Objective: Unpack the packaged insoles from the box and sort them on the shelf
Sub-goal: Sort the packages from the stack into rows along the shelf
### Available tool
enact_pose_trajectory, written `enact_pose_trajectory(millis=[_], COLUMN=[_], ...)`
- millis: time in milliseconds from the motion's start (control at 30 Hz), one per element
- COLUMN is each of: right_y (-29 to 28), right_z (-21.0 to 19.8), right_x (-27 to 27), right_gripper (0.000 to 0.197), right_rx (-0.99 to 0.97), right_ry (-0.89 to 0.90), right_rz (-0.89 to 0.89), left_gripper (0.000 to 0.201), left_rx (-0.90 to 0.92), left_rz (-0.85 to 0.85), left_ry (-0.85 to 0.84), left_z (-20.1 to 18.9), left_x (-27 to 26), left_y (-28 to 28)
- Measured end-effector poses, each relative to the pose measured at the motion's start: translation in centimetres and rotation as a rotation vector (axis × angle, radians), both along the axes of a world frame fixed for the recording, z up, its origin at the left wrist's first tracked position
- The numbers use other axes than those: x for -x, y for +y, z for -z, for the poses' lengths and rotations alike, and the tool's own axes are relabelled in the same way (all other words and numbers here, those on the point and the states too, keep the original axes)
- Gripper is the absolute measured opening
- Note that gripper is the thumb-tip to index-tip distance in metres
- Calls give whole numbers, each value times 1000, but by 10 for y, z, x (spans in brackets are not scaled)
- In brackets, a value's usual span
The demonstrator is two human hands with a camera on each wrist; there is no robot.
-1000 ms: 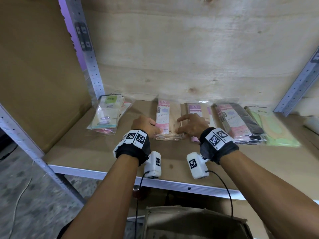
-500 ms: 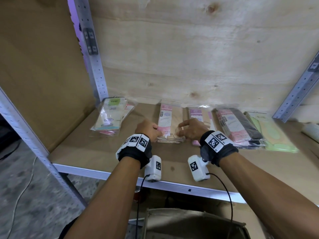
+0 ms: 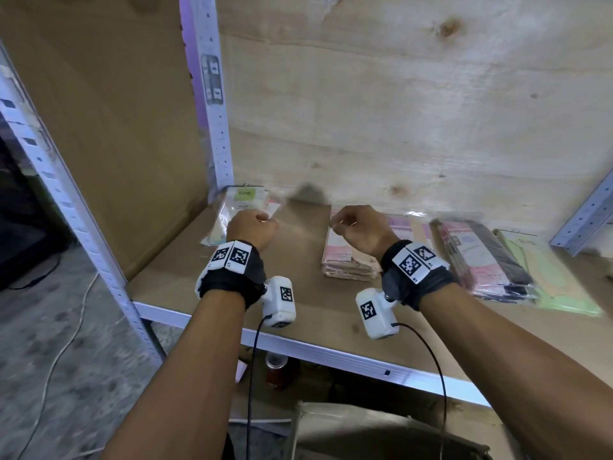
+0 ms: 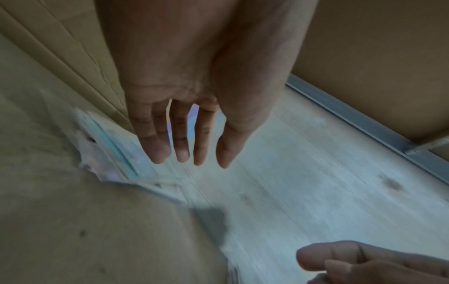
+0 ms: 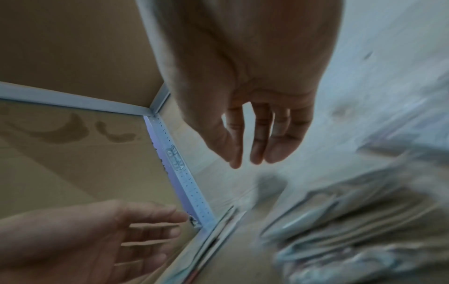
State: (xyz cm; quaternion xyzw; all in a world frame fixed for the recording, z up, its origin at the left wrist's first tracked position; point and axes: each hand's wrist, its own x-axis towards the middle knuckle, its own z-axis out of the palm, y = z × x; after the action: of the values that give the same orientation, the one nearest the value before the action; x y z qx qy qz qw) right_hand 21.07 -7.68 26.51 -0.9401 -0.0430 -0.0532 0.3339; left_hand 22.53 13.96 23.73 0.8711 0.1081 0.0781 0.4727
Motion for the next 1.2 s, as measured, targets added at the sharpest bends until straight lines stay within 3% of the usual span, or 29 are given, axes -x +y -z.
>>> enact_pose_trajectory(millis=[133,267,567,667,767,933,1033,1200], right_y=[46,89,131,126,117,101,88,55], right_z=[7,10,25,29,33,25,13,-6], right_x=[-6,-17,-39,-42,-43,-33,-20,9], right_gripper=[11,17,41,14,11,16,6,30], right_rx=[-288,-498,-668,-689,-568,-446,-537,-645], right_ry=[153,344,514,527,591,621,522,320], right_rz=[-112,-153,-81,-25,-19,-85,-83,-140], left_gripper=[25,37,47,47,44,37,30,41], left_rx=[-31,-122,-133,-126,-107,29,153,620], left_rz=[-53,-69,9,-36,-71,4,4,56], left_ry=[59,121,277,302,330,373,323,259], left_z=[2,5,20,24,29,31,25,6], left_x=[-8,-14,-19,-18,-13,-14,-13,-2], left_y=[37,65,77,79,79,69,52,29])
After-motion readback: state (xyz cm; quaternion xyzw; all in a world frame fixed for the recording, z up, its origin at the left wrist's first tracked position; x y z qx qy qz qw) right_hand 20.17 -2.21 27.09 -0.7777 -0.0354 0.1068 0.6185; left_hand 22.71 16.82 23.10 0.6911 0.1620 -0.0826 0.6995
